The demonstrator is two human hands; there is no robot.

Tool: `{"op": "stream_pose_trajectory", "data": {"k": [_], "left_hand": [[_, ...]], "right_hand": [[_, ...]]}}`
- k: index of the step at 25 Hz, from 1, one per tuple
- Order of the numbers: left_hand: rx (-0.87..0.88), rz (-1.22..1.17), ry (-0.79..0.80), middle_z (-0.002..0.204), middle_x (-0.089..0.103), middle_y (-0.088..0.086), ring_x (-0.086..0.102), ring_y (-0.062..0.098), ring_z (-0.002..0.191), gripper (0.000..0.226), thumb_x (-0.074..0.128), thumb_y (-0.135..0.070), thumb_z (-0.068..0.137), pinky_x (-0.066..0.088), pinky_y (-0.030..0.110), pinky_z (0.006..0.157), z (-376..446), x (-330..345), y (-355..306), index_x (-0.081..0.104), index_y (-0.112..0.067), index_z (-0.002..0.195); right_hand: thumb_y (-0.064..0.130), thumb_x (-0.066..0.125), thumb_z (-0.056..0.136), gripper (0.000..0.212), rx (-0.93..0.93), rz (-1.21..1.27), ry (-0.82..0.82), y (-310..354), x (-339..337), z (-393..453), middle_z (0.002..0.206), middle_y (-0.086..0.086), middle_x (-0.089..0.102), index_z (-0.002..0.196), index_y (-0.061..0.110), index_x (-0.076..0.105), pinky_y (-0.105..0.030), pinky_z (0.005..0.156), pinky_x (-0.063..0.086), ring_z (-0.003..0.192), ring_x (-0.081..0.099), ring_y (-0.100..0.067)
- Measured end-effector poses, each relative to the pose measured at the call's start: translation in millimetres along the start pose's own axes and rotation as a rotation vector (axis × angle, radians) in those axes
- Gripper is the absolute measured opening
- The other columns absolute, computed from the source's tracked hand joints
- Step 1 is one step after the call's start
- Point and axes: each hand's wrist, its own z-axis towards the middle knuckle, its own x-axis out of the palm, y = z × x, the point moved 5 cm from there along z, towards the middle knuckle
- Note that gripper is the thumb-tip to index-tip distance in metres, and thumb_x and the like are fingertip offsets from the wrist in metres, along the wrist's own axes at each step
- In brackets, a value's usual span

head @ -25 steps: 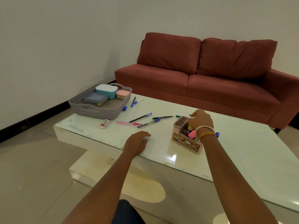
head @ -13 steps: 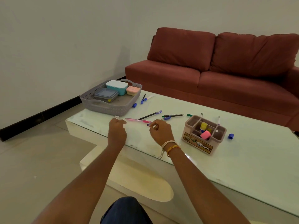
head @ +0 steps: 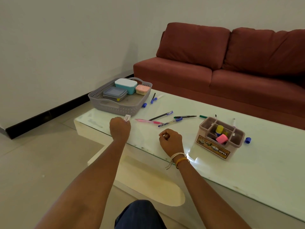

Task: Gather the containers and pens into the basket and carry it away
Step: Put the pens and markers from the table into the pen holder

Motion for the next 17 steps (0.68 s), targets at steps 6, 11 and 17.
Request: {"op": "stream_pose_trajectory", "data": {"k": [6,11,17], "left_hand": [[0.418,-0.468,0.176,0.09,0.074,0.004,0.066,0.012,0.079,0.026,0.078,-0.024,0.078,0.052,0.018,0.074,-86,31,-62,0.075,-0.008,0.097],[0.441,-0.607,0.258,0.091,0.074,-0.003,0.06,-0.003,0.072,0.031,0.078,-0.028,0.077,0.045,0.007,0.063,-129,63,-113,0.074,-0.015,0.105],[0.516,-0.36,0.603,0.12,0.059,-0.007,0.057,0.01,0.104,0.073,0.08,-0.051,0.065,0.053,0.025,0.083,-160,99,-114,0.057,-0.025,0.129]], "right_hand": [[0.026,0.06,0.092,0.037,0.183,0.379,-0.008,9,-33,5,0.1,-0.003,0.063,0.126,0.013,0.053,-0.034,0.077,0.06,0.093,0.067,-0.026],[0.014,0.06,0.092,0.034,0.134,0.23,-0.11,12,-93,9,0.123,-0.013,0.062,0.126,0.01,0.058,-0.039,0.096,0.053,0.109,0.06,-0.023],[0.016,0.07,0.082,0.025,0.094,-0.088,-0.215,4,-189,20,0.105,-0.004,0.071,0.106,0.012,0.071,-0.015,0.078,0.049,0.089,0.064,-0.013]]}}
